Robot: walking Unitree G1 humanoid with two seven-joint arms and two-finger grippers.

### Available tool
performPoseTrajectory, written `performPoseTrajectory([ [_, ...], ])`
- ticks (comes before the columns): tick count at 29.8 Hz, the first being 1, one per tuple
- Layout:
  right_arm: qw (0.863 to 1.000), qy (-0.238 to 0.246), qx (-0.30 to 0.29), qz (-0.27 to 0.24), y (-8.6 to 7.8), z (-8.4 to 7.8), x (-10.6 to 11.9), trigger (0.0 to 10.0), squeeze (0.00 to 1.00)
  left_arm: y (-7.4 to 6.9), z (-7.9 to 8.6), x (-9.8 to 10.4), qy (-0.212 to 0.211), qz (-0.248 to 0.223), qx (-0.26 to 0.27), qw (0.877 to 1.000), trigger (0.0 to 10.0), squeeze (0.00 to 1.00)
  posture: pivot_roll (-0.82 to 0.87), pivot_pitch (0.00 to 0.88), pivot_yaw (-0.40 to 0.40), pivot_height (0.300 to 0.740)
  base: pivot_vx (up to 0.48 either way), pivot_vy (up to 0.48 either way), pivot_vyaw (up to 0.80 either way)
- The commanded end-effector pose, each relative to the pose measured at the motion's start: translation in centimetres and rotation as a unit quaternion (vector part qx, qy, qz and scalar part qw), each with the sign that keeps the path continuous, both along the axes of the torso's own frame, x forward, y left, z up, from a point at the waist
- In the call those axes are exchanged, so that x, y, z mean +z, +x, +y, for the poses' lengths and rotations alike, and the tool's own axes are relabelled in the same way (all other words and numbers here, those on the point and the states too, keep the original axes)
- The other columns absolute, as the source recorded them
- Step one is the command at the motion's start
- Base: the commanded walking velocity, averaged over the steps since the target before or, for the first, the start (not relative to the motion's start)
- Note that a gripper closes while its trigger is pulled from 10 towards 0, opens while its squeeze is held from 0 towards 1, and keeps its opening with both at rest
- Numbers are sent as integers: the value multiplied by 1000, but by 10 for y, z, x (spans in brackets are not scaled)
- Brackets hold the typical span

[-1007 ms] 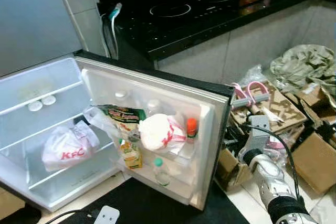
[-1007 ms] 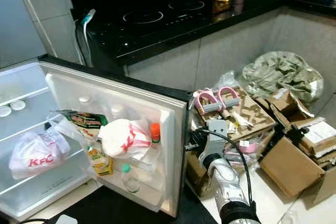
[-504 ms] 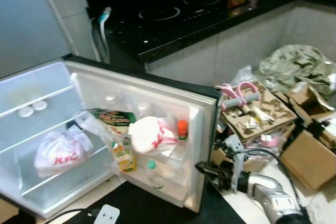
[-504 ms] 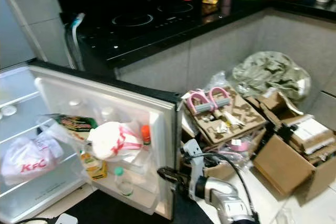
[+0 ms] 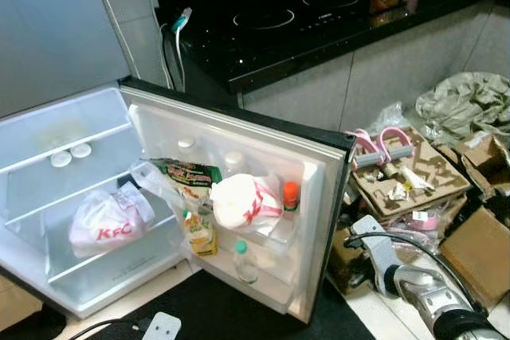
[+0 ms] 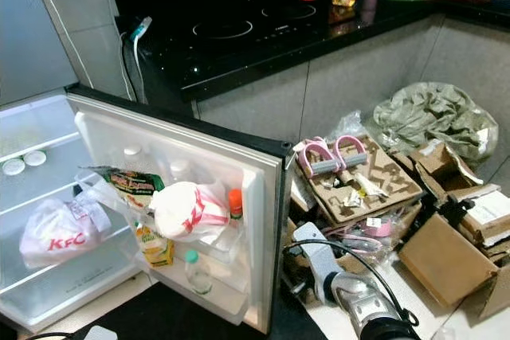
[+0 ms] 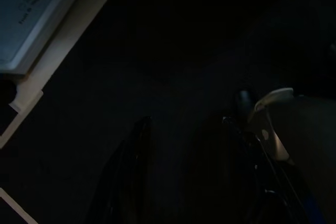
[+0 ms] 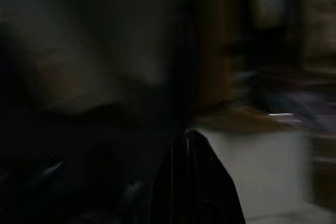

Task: Restocking fridge

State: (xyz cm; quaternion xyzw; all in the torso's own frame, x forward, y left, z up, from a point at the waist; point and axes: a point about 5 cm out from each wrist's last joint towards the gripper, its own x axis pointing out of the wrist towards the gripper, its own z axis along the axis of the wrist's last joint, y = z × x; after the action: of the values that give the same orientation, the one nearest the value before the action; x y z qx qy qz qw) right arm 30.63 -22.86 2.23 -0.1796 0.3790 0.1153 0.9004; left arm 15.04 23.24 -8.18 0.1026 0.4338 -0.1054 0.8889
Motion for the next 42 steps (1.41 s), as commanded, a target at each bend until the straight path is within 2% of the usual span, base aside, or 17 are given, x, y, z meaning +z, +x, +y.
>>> performPoseTrajectory([
  [1, 998, -24, -34, -43, 9, -3, 7, 10000, 0, -5, 6, -1, 8, 10, 6, 1000, 10000, 0, -90, 77, 34, 740, 0, 0, 0],
  [3, 994, -1, -70, -89, 19, -2, 18, 10000, 0, -5, 6, -1, 8, 10, 6, 1000, 10000, 0, -91, 80, 35, 740, 0, 0, 0],
  [6, 959, 113, -179, -187, 44, 7, 48, 10000, 0, -5, 5, -2, 8, 11, 7, 1000, 10000, 0, -87, 85, 30, 740, 0, 0, 0],
  [10, 948, 159, -184, -204, 53, 18, 59, 10000, 0, -5, 4, -2, 7, 10, 10, 1000, 10000, 0, -87, 87, 27, 740, 0, 0, 0],
  [13, 938, 246, -140, -198, 62, 47, 68, 10000, 0, -5, 2, -2, 5, 8, 13, 1000, 10000, 0, -87, 94, 15, 740, 0, 0, 0],
  [24, 908, 394, 43, -138, 55, 98, 72, 10000, 0, -7, -2, -4, 0, 9, 19, 1000, 10000, 0, -88, 101, 3, 740, 0, 0, 0],
  [28, 861, 462, 210, -41, 29, 122, 73, 10000, 0, -7, -3, -5, 1, 12, 17, 1000, 10000, 0, -86, 102, 3, 740, 0, 0, 0],
  [29, 861, 462, 210, -41, 29, 122, 73, 10000, 0, -7, -3, -5, 1, 12, 17, 1000, 10000, 0, -86, 102, 3, 740, 0, 0, 0],
  [32, 791, 529, 306, 26, 3, 133, 87, 10000, 0, -7, -4, -5, 3, 15, 10, 1000, 10000, 0, -86, 101, 3, 740, 0, 0, 0],
  [33, 791, 529, 306, 26, 3, 133, 87, 10000, 0, -7, -4, -5, 3, 15, 10, 1000, 10000, 0, -86, 101, 3, 740, 0, 0, 0],
  [34, 770, 550, 322, 35, -2, 135, 94, 10000, 0, -7, -4, -5, 3, 15, 9, 1000, 10000, 0, -86, 101, 3, 740, 0, 0, 0],
  [36, 761, 560, 326, 27, -3, 136, 98, 10000, 0, -7, -4, -5, 3, 16, 8, 1000, 10000, 0, -86, 101, 3, 740, 0, 0, 0],
  [37, 761, 560, 326, 27, -3, 136, 98, 10000, 0, -7, -4, -5, 3, 16, 8, 1000, 10000, 0, -86, 101, 3, 740, 0, 0, 0],
  [38, 778, 553, 299, 0, 5, 133, 96, 10000, 0, -7, -4, -5, 3, 16, 8, 1000, 10000, 0, -87, 100, 7, 740, 0, 0, 0],
  [40, 864, 469, 175, -56, 28, 113, 71, 10000, 0, -8, -4, -6, 3, 22, 16, 1000, 10000, 0, -88, 100, 8, 740, 0, 0, 0],
  [41, 864, 469, 175, -56, 28, 113, 71, 10000, 0, -8, -4, -6, 3, 22, 16, 1000, 10000, 0, -88, 100, 8, 740, 0, 0, 0],
  [42, 892, 433, 109, -68, 32, 100, 57, 10000, 0, -9, -4, -7, 3, 26, 21, 999, 10000, 0, -88, 98, 8, 740, 0, 0, 0],
])
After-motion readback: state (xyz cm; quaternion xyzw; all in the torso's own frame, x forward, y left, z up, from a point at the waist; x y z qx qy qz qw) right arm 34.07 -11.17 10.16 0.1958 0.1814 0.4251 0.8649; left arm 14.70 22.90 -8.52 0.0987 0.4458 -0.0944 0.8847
